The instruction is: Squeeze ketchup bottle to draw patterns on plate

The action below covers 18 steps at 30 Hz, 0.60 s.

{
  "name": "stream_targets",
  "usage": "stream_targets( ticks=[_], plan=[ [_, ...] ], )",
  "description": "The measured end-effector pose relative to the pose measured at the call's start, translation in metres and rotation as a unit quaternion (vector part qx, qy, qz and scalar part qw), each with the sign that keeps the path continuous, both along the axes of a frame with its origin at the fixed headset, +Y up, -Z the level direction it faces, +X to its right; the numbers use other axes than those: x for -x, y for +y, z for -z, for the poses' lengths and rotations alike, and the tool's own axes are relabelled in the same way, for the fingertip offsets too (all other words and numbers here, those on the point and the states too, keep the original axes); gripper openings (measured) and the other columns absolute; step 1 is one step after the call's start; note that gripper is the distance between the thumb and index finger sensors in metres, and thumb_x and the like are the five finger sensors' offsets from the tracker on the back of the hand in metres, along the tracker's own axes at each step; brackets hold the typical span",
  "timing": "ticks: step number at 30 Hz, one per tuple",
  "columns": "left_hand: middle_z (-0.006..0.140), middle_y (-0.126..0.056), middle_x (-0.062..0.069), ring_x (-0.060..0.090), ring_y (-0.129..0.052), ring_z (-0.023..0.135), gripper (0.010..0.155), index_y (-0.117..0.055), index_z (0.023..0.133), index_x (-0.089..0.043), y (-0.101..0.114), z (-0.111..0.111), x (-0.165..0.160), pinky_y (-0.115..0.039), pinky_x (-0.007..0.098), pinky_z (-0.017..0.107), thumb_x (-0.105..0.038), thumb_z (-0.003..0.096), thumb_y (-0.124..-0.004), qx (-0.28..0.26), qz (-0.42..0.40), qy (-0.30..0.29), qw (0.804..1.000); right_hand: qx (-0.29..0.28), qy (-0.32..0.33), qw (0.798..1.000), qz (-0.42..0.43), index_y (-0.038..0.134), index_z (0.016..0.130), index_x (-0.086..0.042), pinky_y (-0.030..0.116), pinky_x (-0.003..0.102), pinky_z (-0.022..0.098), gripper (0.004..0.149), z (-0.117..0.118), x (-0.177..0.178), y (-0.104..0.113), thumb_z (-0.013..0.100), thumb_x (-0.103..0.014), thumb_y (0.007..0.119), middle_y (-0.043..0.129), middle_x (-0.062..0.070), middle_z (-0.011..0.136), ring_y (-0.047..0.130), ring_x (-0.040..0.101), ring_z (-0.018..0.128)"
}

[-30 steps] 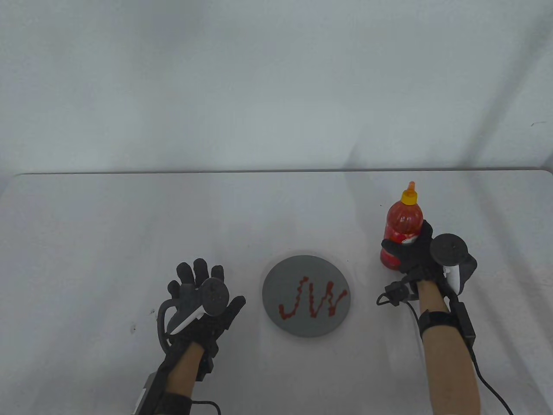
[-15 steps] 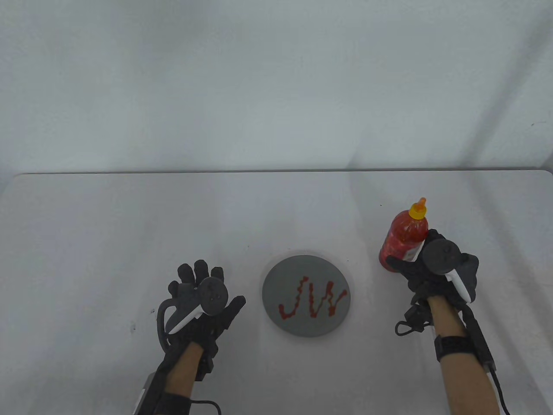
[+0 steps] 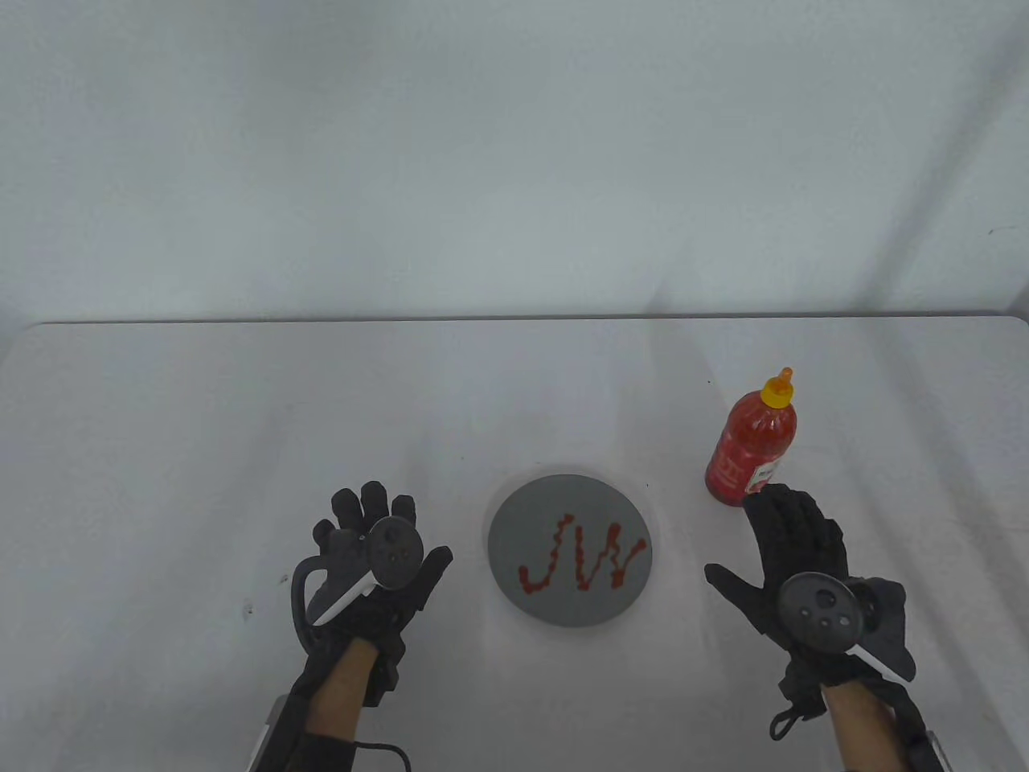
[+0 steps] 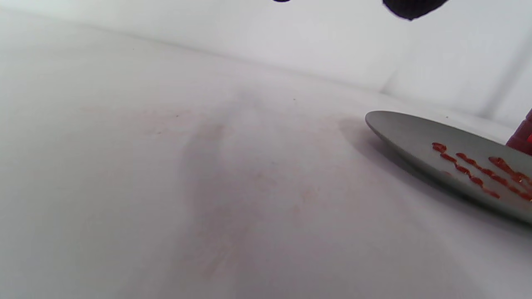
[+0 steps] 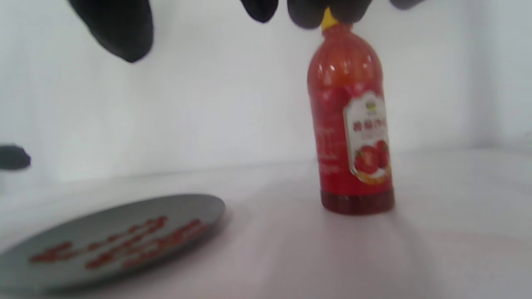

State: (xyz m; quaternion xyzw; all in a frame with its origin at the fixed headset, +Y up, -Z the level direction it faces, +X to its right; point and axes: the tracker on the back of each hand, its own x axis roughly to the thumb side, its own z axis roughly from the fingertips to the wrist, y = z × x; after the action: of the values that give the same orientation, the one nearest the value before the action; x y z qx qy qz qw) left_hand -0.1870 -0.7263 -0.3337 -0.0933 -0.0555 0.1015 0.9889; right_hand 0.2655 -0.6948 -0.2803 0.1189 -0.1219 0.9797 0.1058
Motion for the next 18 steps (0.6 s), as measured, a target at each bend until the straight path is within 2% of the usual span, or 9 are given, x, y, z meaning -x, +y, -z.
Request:
stream_targets(
  ticks=[5,6,9,14,18],
  plan=[
    [0.119,-0.012,0.03,0.061,-0.006,0.105,0.082,-0.028,0.117,-0.011,0.003,0.001,-0.002,-0.019,0.079,0.066,-0.062,0.0572,-0.053,-0.011,0.004,-0.005,1.0,0.053,-0.008,0.997,-0.057,0.022,0.119,-0.013,0.026,0.076,0.067,0.096,0.014,-0.005,-0.019,0.056,-0.07,0.068,0.017,0.034,0.12,0.013,0.059,0.104],
    [0.119,-0.013,0.029,0.061,-0.006,0.105,0.082,-0.029,0.117,-0.011,0.003,0.001,-0.003,-0.019,0.079,0.066,-0.061,0.0573,-0.053,-0.014,0.003,-0.005,1.0,0.056,-0.011,0.997,-0.056,0.019,0.119,-0.014,0.025,0.077,0.066,0.097,0.018,-0.006,-0.023,0.056,-0.071,0.067,0.014,0.035,0.119,0.011,0.06,0.103],
    [0.12,-0.013,0.03,0.06,-0.007,0.106,0.081,-0.029,0.117,-0.011,0.002,0.001,-0.005,-0.019,0.079,0.067,-0.061,0.0574,-0.053,-0.017,0.009,-0.01,1.0,0.111,-0.012,0.993,-0.026,0.014,0.119,-0.014,0.02,0.078,0.065,0.099,0.021,-0.007,-0.025,0.057,-0.072,0.065,0.007,0.036,0.118,0.003,0.06,0.101],
    [0.12,-0.014,0.029,0.061,-0.007,0.106,0.081,-0.03,0.117,-0.011,0.002,0.0,-0.008,-0.02,0.079,0.066,-0.061,0.0575,-0.053,-0.019,0.012,-0.015,1.0,0.09,-0.02,0.996,-0.016,0.017,0.119,-0.013,0.021,0.078,0.065,0.098,0.021,-0.013,-0.023,0.057,-0.072,0.066,0.01,0.036,0.118,0.004,0.06,0.101],
    [0.12,-0.014,0.029,0.06,-0.007,0.106,0.08,-0.031,0.117,-0.011,0.002,-0.001,-0.007,-0.02,0.079,0.067,-0.06,0.0575,-0.053,-0.02,0.013,-0.014,1.0,0.105,-0.01,0.994,-0.026,0.018,0.119,-0.013,0.021,0.077,0.065,0.098,0.022,-0.008,-0.026,0.057,-0.071,0.066,0.011,0.036,0.118,0.005,0.06,0.101]
  ],
)
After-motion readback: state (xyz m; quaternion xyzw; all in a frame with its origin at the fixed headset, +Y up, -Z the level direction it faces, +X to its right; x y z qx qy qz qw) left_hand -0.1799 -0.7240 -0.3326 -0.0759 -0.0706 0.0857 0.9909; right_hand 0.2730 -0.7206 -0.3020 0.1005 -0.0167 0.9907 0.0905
